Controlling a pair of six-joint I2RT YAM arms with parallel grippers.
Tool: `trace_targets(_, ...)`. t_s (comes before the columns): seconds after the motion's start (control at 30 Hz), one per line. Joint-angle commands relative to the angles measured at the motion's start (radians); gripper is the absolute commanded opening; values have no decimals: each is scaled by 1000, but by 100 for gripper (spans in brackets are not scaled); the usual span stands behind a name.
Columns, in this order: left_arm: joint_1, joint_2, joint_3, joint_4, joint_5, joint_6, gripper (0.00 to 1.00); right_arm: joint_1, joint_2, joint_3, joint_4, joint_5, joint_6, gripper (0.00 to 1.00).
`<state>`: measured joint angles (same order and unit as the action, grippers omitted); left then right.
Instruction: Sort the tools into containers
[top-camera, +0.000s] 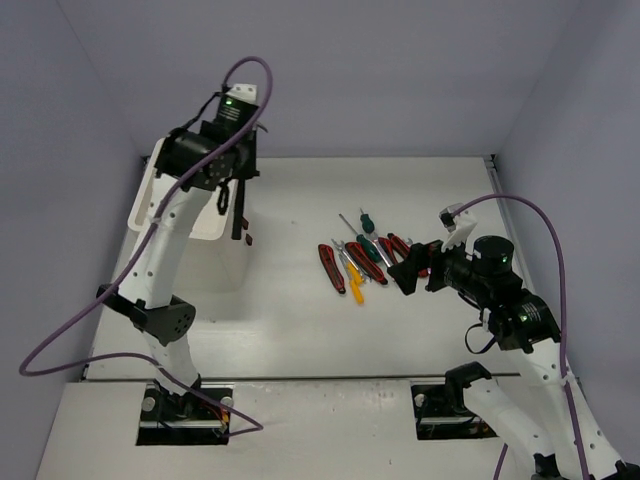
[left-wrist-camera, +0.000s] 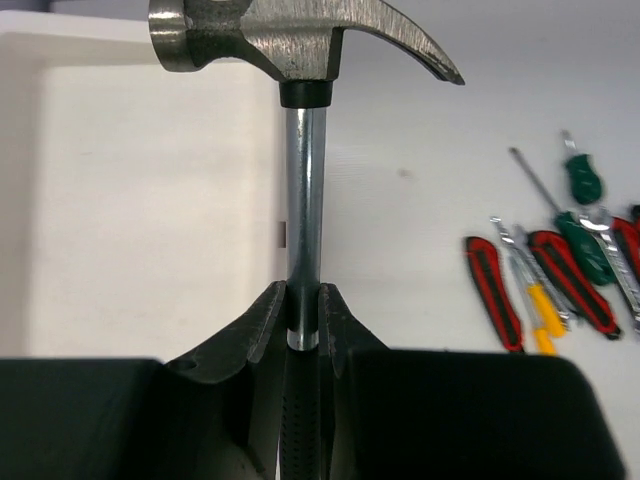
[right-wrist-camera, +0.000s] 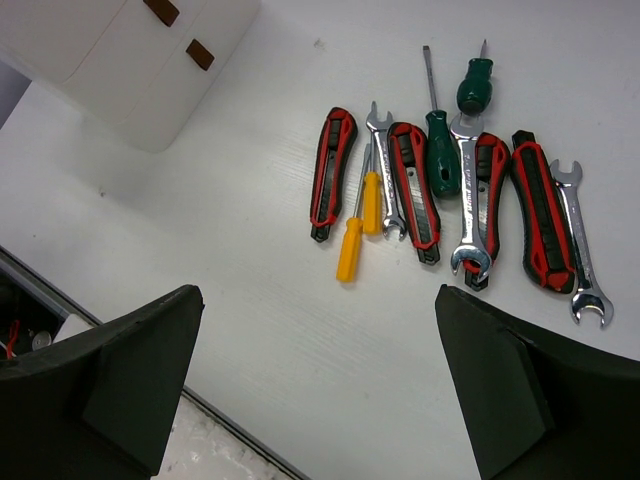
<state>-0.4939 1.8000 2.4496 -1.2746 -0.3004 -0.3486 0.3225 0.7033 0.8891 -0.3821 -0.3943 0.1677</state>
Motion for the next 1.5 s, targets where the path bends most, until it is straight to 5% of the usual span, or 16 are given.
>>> trace_targets(0.0,137,-42,12,-49,3,94,0,6,19,51,46,-28,18,100)
trace_targets(0.37,360,22,7,44,61,76,0,6,-2,32,44,-38,41,99)
trace_targets(1.47,436,41,-210,121,107,-198,4,6,22,24,45,-44,-2,100)
